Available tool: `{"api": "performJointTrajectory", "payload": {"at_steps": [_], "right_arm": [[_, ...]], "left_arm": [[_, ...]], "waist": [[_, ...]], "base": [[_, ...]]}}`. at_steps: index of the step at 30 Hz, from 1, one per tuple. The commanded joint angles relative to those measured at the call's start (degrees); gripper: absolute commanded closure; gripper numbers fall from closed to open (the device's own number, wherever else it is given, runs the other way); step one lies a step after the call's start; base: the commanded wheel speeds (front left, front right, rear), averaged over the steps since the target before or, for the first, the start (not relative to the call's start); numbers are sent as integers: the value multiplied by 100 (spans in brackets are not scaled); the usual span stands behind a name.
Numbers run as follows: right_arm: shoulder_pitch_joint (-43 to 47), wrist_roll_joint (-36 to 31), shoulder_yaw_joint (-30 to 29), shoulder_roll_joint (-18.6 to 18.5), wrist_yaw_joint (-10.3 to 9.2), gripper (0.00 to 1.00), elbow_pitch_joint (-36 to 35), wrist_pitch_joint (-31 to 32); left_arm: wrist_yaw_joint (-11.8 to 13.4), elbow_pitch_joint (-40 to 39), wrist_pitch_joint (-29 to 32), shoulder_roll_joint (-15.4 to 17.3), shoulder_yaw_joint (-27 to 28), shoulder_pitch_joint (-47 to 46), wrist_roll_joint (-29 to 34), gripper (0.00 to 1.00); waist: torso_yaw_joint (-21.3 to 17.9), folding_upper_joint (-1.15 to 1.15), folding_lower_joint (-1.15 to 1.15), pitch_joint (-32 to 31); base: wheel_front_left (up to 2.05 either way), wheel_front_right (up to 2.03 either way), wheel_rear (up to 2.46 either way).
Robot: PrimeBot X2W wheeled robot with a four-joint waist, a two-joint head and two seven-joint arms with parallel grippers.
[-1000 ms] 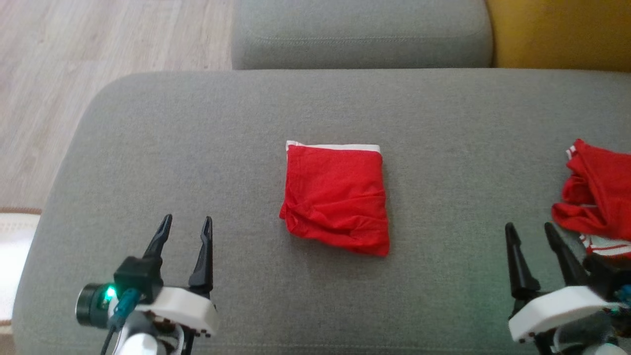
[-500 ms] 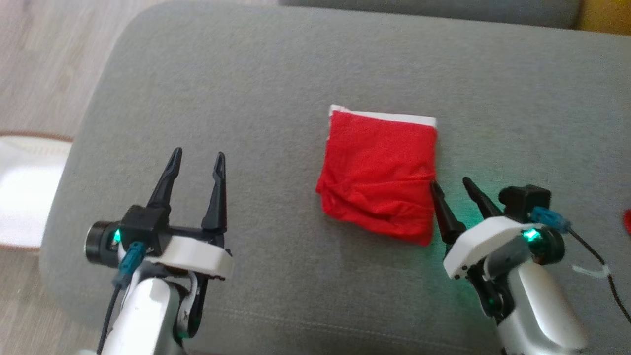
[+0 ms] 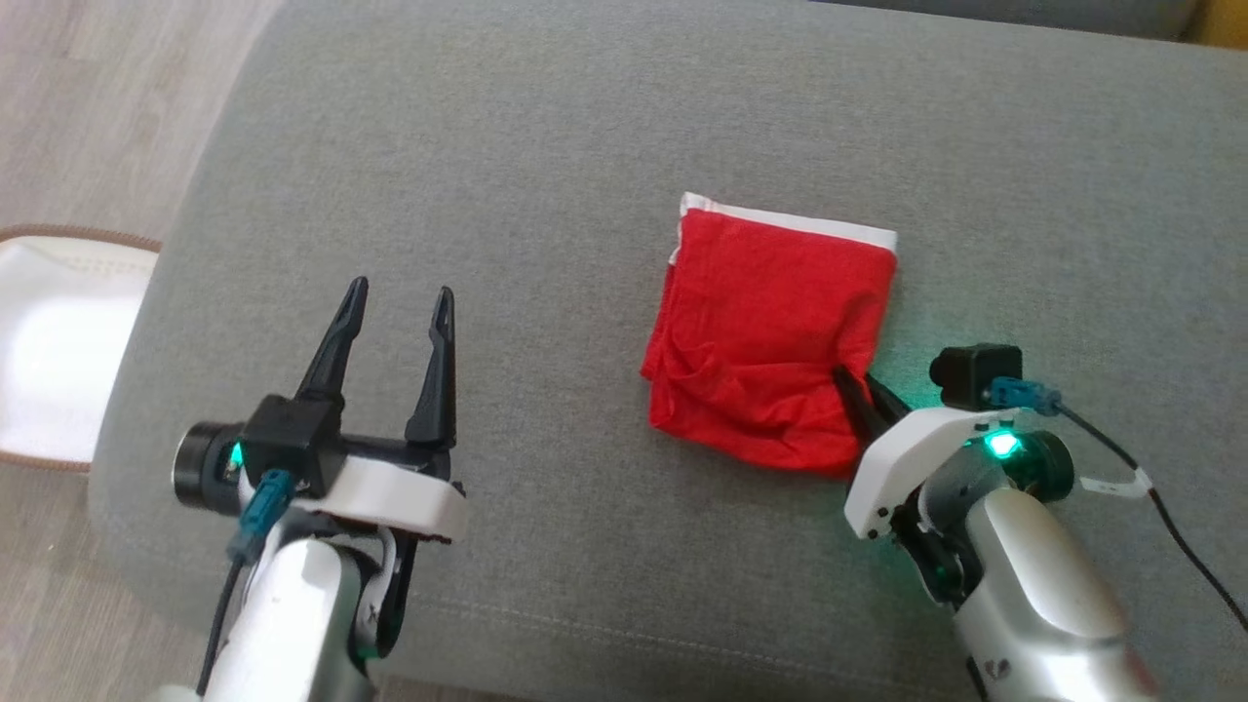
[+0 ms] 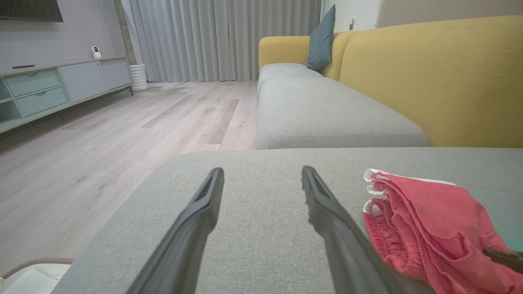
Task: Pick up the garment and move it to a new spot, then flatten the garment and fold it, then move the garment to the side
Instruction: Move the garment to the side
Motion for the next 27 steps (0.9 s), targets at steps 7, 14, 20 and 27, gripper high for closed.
{"api": "performJointTrajectory", "payload": {"at_steps": [7, 14, 20, 27], "right_arm": [[221, -529, 215, -27, 37, 100, -718, 131], [677, -714, 165, -376, 37, 100, -1523, 394], [775, -701, 124, -969, 37, 100, -1982, 639], [156, -585, 91, -1410, 37, 100, -1969, 497]], "left_arm": [[-4, -250, -70, 80, 352, -44, 142, 0], [-26, -333, -71, 153, 401, -5, 189, 0], [-94, -330, -71, 226, 363, -121, 255, 0], [-164, -325, -67, 357, 313, -313, 324, 0]], "waist": [[-640, 0, 0, -57], [-1478, 0, 0, 12], [-2228, 0, 0, 188], [-2781, 0, 0, 480]], "base": [[0, 0, 0], [0, 0, 0], [0, 0, 0], [0, 0, 0]]}}
